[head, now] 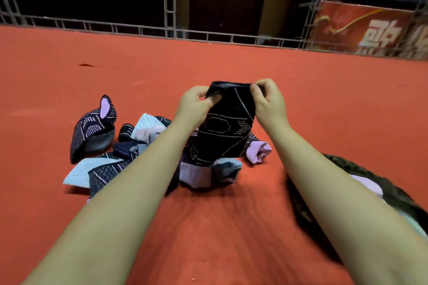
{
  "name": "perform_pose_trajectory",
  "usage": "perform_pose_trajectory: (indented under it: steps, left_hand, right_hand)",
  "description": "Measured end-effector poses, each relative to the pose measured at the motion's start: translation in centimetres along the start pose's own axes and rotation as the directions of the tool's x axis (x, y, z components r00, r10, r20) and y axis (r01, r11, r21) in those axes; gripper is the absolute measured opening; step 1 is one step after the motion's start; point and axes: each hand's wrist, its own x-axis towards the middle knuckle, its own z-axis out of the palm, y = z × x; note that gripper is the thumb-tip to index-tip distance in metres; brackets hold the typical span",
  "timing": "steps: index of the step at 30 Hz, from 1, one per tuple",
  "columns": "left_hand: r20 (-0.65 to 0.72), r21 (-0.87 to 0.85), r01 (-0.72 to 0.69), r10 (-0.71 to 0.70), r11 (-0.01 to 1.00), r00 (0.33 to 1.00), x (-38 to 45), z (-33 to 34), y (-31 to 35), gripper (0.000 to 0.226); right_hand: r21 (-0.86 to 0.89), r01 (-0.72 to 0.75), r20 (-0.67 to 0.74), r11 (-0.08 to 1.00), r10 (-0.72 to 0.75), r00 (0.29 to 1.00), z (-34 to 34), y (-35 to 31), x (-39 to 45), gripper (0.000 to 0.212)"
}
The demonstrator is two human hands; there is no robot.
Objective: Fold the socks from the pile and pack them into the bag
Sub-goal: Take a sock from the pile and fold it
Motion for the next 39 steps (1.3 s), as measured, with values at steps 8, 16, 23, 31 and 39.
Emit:
perform_pose_trajectory:
  steps: [8, 16, 23, 31, 39]
  left_hand:
    - [0.330, -0.134, 0.113, -0.064, 0.984, 0.942, -5.7, 0.2, 0.1, 0.011]
    - [0.692, -0.016, 0.754, -0.537, 0.657, 0.483, -20.3, 2.7, -8.0, 0.025]
    - [0.622, 0.205, 0.799, -0.706, 0.565, 0.339, -21.2, 3.0, -8.1, 0.018]
    - [0.291, 0.491, 0.407, -0.586, 0.770, 0.756, -20.0, 3.6, -10.2, 0.021]
    - [0.724, 0.417, -0.271, -0.137, 0.867, 0.676, -21.7, 2.2, -11.2, 0.067]
  right_hand:
    - [0.031, 0.007, 0.193, 0.999, -0.013, 0.981, -4.2, 1.0, -5.5, 0.022]
    - [-0.205, -0.445, 0.436, 0.872, 0.489, 0.756, -4.2, 8.4, -22.0, 0.021]
    - [-0.440, -0.419, 0.451, 0.794, 0.599, 0.662, -3.6, 9.3, -24.1, 0.019]
    - [-0.637, -0.244, 0.361, 0.731, 0.563, 0.744, -1.6, 10.6, -22.1, 0.022]
    - [-0.449, -0.280, 0.345, 0.848, 0.454, 0.821, -1.9, 11.8, -22.0, 0.021]
